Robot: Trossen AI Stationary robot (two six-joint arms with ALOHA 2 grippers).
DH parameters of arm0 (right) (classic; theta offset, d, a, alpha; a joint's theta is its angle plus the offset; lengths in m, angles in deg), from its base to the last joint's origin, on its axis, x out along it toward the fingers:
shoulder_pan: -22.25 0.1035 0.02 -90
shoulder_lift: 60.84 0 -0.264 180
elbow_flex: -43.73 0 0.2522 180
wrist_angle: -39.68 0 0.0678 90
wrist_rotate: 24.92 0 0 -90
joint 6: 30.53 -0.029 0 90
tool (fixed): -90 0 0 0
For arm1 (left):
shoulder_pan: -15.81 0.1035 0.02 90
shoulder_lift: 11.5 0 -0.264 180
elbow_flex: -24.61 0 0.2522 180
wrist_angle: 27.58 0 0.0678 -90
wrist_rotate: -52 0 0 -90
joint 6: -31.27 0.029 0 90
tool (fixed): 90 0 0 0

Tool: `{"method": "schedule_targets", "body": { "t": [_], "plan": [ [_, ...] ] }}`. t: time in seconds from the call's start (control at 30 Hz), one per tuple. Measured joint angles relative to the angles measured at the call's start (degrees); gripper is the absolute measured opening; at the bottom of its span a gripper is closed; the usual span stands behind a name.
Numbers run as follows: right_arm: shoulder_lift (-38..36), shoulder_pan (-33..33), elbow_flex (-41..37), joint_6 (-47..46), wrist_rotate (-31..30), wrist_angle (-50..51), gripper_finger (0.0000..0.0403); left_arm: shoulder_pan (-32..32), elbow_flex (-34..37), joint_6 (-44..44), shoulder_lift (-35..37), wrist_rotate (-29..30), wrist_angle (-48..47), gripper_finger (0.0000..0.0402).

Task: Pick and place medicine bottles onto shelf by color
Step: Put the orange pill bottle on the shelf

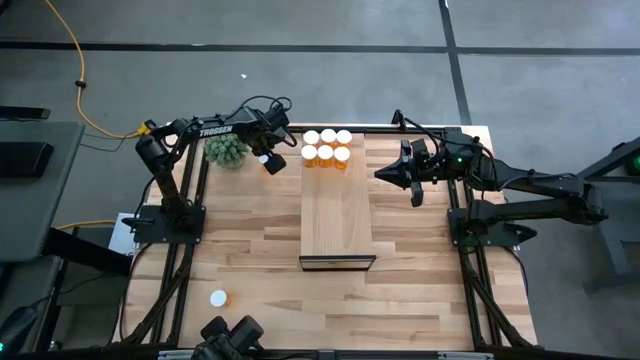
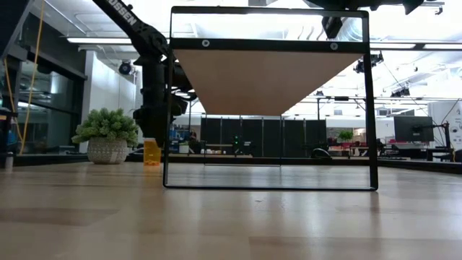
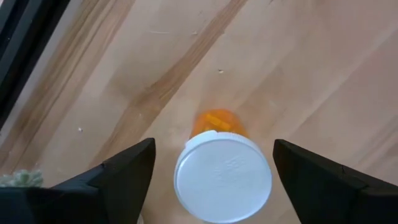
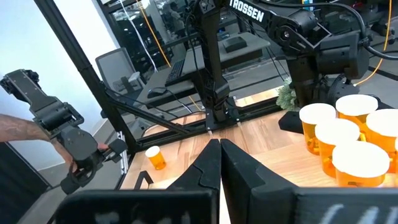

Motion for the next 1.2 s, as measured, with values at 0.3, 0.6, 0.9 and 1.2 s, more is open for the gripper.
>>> {"method": "schedule_targets", "body": {
  "t": [0.3, 0.6, 0.9, 1.2],
  "plan": [
    [0.00, -0.01, 0.00, 0.00, -0.02, 0.00, 0.0000, 0.00, 0.00, 0.00, 0.00, -0.21, -0.10, 0.0255],
    [0.00, -0.01, 0.00, 0.02, -0.04, 0.10, 0.0000, -0.04, 0.00, 0.00, 0.00, -0.22, -0.10, 0.0203],
    [0.02, 0.01, 0.02, 0.02, -0.04, 1.14, 0.0000, -0.04, 0.00, -0.02, 0.52, -0.24, -1.63, 0.0203],
    [0.02, 0.01, 0.02, 0.68, -0.08, 1.14, 0.0000, -0.41, -13.31, 0.03, 4.19, 0.08, -16.76, 0.0203]
  ]
}}
